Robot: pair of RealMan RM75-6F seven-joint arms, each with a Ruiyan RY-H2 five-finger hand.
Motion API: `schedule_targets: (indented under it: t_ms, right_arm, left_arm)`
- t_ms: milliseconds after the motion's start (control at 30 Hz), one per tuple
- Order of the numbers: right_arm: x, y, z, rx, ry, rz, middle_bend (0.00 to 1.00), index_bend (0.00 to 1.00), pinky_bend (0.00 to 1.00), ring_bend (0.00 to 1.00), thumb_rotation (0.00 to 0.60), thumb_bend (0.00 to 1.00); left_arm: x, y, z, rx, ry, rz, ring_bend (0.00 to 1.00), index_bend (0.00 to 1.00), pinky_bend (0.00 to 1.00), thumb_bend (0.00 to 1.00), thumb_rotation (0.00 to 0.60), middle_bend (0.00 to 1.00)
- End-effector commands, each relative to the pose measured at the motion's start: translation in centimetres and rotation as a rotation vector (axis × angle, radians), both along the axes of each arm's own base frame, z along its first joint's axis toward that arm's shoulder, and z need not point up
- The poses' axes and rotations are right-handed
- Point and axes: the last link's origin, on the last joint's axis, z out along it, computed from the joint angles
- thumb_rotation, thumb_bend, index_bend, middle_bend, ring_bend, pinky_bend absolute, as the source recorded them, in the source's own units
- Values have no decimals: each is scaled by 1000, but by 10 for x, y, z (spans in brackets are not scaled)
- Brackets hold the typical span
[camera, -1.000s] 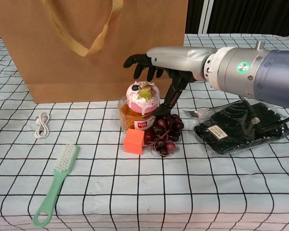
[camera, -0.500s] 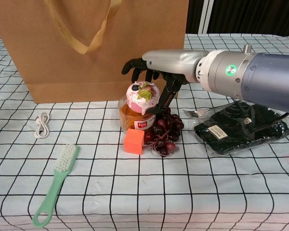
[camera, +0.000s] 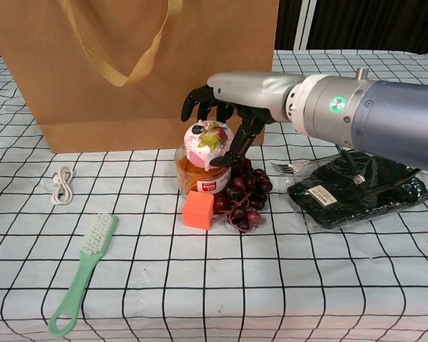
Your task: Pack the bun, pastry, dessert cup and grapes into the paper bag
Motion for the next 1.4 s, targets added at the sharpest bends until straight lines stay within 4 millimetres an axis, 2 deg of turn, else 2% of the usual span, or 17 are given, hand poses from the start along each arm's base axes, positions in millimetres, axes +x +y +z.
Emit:
schedule_targets:
  t_ms: [33, 333, 567, 667, 800, 933, 1033, 1267, 1400]
  right_arm:
    - [-1, 0, 7, -17, -28, -10, 336, 238, 233, 392, 600, 292]
    - [-18, 8, 52, -94, -57, -13, 345, 239, 233, 399, 600, 293]
    - [-51, 23, 95, -165, 3, -47, 351, 245, 233, 402, 600, 293]
    - [-64, 22, 124, -232, -1, -94, 351, 250, 233, 402, 600, 294]
    - [-68, 16, 161, -332, -60, -137, 349, 254, 233, 402, 600, 293]
    - [-67, 6, 200, -509, -58, -128, 344, 255, 233, 401, 600, 293]
    - [-64, -1, 220, -664, -11, -119, 342, 258, 233, 402, 600, 293]
    - [-35, -14, 229, -732, -78, -94, 340, 262, 233, 402, 600, 293]
    - [-10, -25, 227, -722, -98, -43, 338, 271, 233, 402, 600, 292]
  left_arm:
    - [0, 0, 0, 0, 0, 1, 0, 105, 50, 26, 600, 68]
    - [0, 1, -1, 1, 2, 5, 0, 106, 50, 27, 600, 68]
    - [1, 0, -1, -1, 1, 1, 0, 107, 50, 26, 600, 68]
    - [1, -1, -1, -4, 0, 1, 0, 108, 50, 27, 600, 68]
    - [1, 0, -1, -7, -3, 3, 0, 108, 50, 27, 600, 68]
    - [1, -1, 0, -8, -10, -1, 0, 108, 50, 27, 600, 68]
    - [1, -2, 2, -4, -13, 0, 0, 108, 50, 27, 600, 68]
    - [0, -1, 4, 13, -13, 6, 0, 108, 50, 27, 600, 68]
    - [0, -1, 4, 18, -11, 11, 0, 108, 50, 27, 600, 68]
